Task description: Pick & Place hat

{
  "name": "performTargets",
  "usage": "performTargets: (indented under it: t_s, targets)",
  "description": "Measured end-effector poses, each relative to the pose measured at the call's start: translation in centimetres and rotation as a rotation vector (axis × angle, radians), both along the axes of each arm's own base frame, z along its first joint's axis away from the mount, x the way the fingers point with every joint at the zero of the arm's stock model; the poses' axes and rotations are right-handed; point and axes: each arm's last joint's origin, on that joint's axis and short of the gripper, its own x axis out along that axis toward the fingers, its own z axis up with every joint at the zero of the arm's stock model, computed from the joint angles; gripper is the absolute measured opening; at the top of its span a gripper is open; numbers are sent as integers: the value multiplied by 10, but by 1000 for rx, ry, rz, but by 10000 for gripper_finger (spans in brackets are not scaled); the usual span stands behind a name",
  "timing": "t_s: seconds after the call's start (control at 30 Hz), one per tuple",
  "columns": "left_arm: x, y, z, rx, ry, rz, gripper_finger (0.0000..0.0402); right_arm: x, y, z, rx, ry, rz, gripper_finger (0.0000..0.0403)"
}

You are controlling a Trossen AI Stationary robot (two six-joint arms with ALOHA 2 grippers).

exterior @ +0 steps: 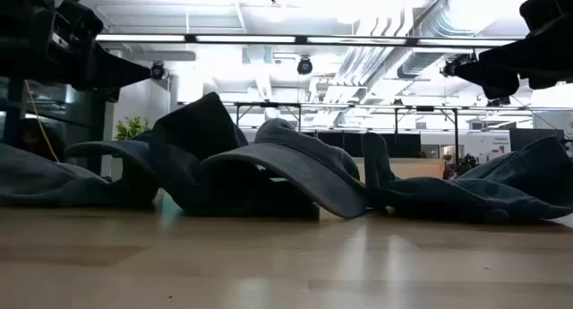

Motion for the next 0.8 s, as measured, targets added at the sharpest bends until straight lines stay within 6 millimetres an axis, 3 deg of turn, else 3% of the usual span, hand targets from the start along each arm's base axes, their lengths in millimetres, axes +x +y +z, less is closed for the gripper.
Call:
performTargets:
  t_s: [0.8]
  targets:
    - [0, 0, 0, 0, 0, 0, 1, 0, 0, 0, 0, 0, 0, 247]
